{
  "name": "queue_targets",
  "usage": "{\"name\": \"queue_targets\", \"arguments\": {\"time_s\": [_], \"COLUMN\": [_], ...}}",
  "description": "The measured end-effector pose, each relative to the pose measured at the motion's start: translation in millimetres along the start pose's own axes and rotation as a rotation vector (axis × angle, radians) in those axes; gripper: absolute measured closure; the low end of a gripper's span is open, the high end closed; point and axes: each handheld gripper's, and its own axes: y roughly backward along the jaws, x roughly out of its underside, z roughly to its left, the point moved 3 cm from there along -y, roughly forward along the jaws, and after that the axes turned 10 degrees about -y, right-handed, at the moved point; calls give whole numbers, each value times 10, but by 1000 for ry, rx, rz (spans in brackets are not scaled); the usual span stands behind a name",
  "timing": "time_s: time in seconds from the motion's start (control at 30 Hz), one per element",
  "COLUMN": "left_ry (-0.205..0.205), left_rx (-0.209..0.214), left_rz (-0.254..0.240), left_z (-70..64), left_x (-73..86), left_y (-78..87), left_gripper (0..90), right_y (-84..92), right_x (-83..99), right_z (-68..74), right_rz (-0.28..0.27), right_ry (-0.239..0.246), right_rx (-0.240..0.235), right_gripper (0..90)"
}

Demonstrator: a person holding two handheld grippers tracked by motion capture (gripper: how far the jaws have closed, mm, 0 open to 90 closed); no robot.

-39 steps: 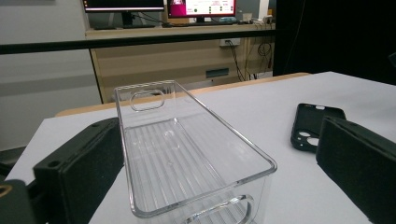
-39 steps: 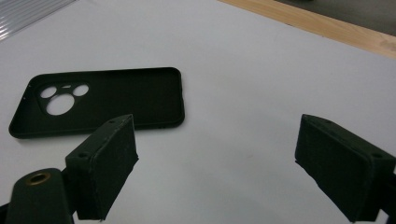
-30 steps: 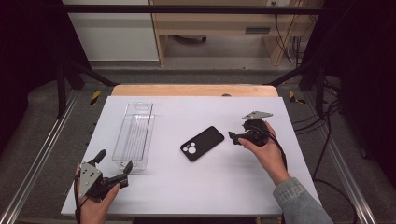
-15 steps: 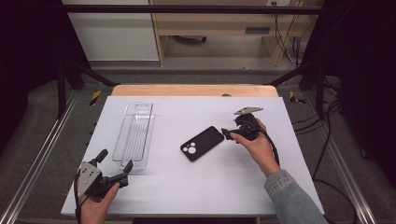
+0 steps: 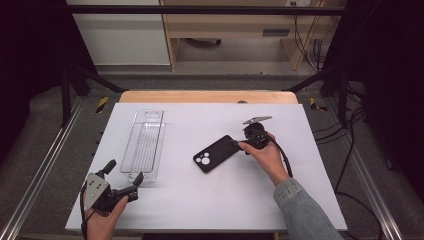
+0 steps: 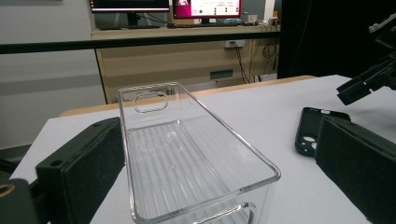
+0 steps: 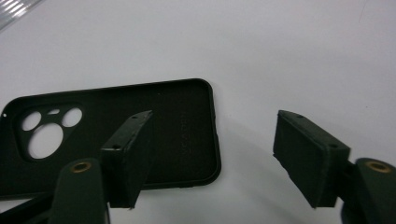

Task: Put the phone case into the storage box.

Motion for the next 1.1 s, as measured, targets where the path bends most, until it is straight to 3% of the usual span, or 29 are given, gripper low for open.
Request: {"name": "queue_targets", "arguments": {"time_s": [0.13, 0.57, 1.1], "left_ry": [-2, -6, -16], "left_rx": [1, 9, 21], "left_rz": [-4, -7, -3], "left_z": [2, -8, -28], "left_x": [-3, -10, -11], "left_y": [5, 2, -11], "left_gripper": [13, 13, 13], "right_y": [-56, -164, -209], "right_x": [10, 54, 82], "right_z": [-43, -98, -124], "right_rz": [3, 34, 51], "right_ry": [-30, -59, -51], "right_rx": [-17, -43, -64], "right_gripper": [423, 629, 744]}}
